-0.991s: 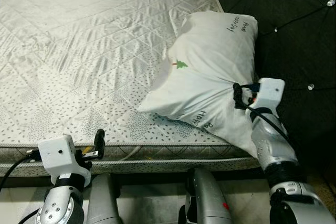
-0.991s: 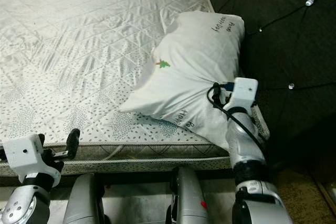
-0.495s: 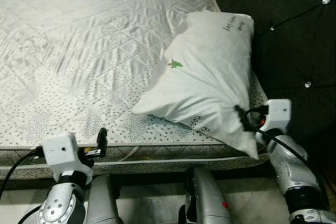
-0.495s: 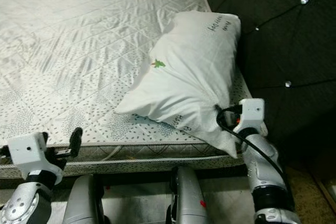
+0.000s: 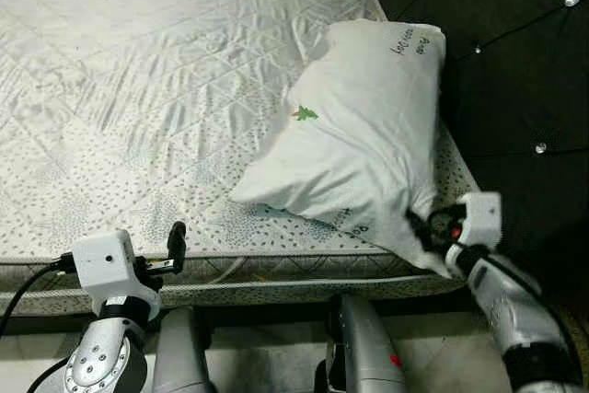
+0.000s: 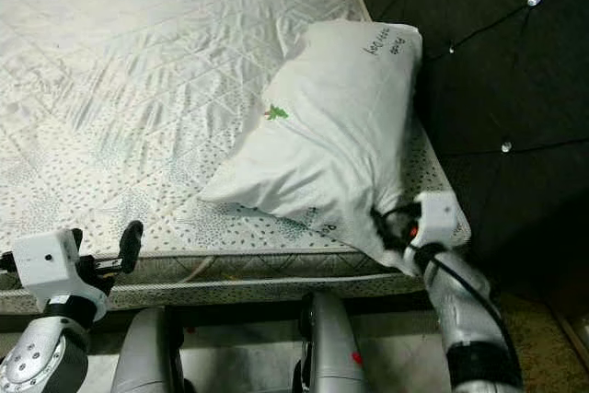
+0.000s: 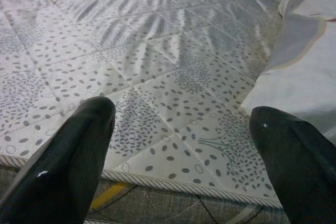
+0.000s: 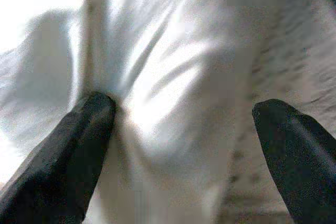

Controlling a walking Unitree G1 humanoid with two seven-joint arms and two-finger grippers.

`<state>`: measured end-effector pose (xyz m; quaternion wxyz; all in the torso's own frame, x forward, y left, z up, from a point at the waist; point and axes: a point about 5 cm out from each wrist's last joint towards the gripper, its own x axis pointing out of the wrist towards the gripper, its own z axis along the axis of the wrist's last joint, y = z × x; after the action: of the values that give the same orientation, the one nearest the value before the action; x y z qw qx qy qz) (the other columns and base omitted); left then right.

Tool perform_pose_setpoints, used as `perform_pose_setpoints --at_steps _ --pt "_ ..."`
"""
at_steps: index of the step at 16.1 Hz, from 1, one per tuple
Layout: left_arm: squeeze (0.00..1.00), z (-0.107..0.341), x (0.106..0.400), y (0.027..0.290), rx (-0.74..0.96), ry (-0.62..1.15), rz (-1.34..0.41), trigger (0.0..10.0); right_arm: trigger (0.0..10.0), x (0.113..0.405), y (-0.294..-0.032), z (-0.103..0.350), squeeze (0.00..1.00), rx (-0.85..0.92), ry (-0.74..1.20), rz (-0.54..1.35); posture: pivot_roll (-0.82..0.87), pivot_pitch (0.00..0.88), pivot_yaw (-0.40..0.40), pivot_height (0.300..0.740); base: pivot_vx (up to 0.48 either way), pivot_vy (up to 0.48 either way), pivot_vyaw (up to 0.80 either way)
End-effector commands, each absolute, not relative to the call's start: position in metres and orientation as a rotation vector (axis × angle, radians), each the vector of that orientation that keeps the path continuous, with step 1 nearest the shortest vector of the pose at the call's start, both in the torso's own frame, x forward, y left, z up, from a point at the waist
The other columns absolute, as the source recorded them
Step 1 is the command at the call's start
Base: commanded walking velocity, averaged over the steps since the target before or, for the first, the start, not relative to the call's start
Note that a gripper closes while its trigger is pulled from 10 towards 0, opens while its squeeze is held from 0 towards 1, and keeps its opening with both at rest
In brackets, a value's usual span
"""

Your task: Clean up the room

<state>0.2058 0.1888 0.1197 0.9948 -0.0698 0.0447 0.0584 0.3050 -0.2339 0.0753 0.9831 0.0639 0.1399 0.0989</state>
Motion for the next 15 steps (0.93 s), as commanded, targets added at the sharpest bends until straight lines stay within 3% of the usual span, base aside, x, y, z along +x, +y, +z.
perform_pose_setpoints --at_steps 1,4,7,10,13,14,15 --pt "0.00 0.116 0.205 0.188 -0.140 0.106 0.105 10.0 10.0 0.304 -0.230 0.079 0.00 0.187 0.278 0.257 -0.01 0.125 -0.054 0.551 0.000 0.000 0.00" --pt "0.00 0.117 0.209 0.186 -0.144 0.101 0.095 10.0 10.0 0.306 -0.239 0.084 0.00 0.258 0.270 0.226 -0.01 0.121 -0.050 0.551 0.000 0.000 0.00" --pt "0.00 0.116 0.209 0.186 -0.145 0.103 0.091 10.0 10.0 0.305 -0.226 0.085 0.00 0.245 0.279 0.282 -0.01 0.120 -0.049 0.551 0.000 0.000 0.00" --pt "0.00 0.116 0.211 0.184 -0.146 0.100 0.083 10.0 10.0 0.319 -0.179 0.102 0.00 0.296 0.214 0.325 -0.01 0.116 -0.048 0.551 0.000 0.000 0.00" --pt "0.00 0.117 0.214 0.184 -0.147 0.093 0.083 10.0 10.0 0.326 -0.154 0.105 0.00 0.258 0.211 0.334 0.00 0.108 -0.053 0.551 0.000 0.000 0.00" --pt "0.00 0.118 0.215 0.184 -0.147 0.089 0.086 10.0 7.3 0.326 -0.142 0.105 0.00 0.269 0.201 0.353 0.00 0.104 -0.056 0.551 0.000 0.000 0.00" --pt "0.00 0.118 0.215 0.184 -0.147 0.088 0.086 10.0 0.0 0.328 -0.136 0.103 0.00 0.273 0.208 0.340 0.00 0.103 -0.056 0.551 0.000 0.000 0.00"
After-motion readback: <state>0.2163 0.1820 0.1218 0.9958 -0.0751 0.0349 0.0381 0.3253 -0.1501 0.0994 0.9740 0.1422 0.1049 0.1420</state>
